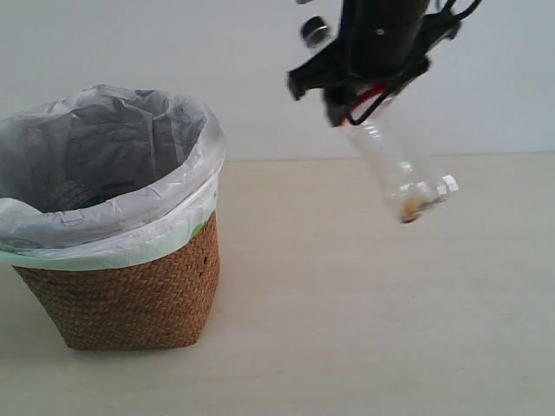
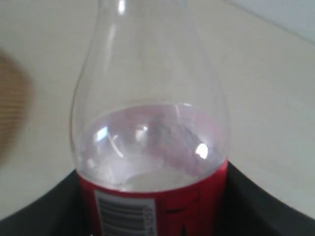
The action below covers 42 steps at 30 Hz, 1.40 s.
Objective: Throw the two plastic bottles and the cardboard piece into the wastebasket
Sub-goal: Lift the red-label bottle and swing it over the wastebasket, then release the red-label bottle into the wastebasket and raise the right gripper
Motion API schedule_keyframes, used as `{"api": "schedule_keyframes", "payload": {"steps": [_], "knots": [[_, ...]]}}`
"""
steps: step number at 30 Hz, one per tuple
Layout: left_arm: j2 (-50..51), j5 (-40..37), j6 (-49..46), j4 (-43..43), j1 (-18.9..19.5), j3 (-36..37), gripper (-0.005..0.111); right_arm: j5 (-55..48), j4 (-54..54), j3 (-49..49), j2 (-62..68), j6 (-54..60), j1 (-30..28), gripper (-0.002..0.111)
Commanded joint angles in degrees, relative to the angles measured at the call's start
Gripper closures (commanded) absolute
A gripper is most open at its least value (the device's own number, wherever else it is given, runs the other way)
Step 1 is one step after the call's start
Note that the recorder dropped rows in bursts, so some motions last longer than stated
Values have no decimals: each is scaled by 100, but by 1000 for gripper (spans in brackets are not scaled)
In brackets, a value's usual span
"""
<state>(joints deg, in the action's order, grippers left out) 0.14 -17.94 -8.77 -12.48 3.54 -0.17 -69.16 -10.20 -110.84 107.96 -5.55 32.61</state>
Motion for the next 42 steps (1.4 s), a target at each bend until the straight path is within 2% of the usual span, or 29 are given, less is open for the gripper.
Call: {"api": "schedule_keyframes", "payload": {"steps": [1, 3, 4, 5, 6, 9, 11, 12, 13, 15, 20, 22, 27, 28, 29, 31, 38, 42], "knots": [[-14, 15, 50, 11, 19, 17, 101, 1458, 4587, -979, -121, 2295, 32, 108], [-14, 15, 50, 11, 19, 17, 101, 2181, 5901, -1323, -121, 3401, 170, 108], [-14, 15, 50, 11, 19, 17, 101, 2422, 6011, -1385, -121, 3555, 276, 107], [-14, 15, 50, 11, 19, 17, 101, 2947, 5895, -1376, -121, 3343, 472, 101], [-14, 15, 50, 11, 19, 17, 101, 3031, 5731, -1376, -95, 3217, 527, 96], [-14, 15, 50, 11, 19, 17, 101, 2870, 5115, -1376, -53, 2911, 588, 78], [-14, 15, 50, 11, 19, 17, 101, 2674, 4605, -1376, -44, 2349, 588, 64], [-14, 15, 50, 11, 19, 17, 101, 2464, 4023, -1376, -109, 1790, 560, 54], [-14, 15, 50, 11, 19, 17, 101, 2380, 3592, -1376, -174, 1592, 560, 52], [-14, 15, 50, 11, 19, 17, 101, 1975, 2540, -1376, -329, 1125, 560, 53], [-14, 15, 50, 11, 19, 17, 101, 1700, 2689, -1376, -353, 1089, 580, 54], [-14, 15, 50, 11, 19, 17, 101, 1405, 2206, -1376, -380, 904, 580, 60], [-14, 15, 50, 11, 19, 17, 101, -81, 72, -1376, -295, -137, 567, 91], [-14, 15, 50, 11, 19, 17, 101, -81, -434, -1376, -235, -163, 567, 103], [-14, 15, 50, 11, 19, 17, 101, -81, -674, -1284, -211, -189, 567, 108], [-14, 15, 50, 11, 19, 17, 101, -81, -951, -1225, -211, -429, 567, 108], [-14, 15, 50, 11, 19, 17, 101, -81, -2958, -921, -317, -1217, 567, 108], [-14, 15, 50, 11, 19, 17, 101, -81, -3308, -747, -329, -1452, 557, 108]]}}
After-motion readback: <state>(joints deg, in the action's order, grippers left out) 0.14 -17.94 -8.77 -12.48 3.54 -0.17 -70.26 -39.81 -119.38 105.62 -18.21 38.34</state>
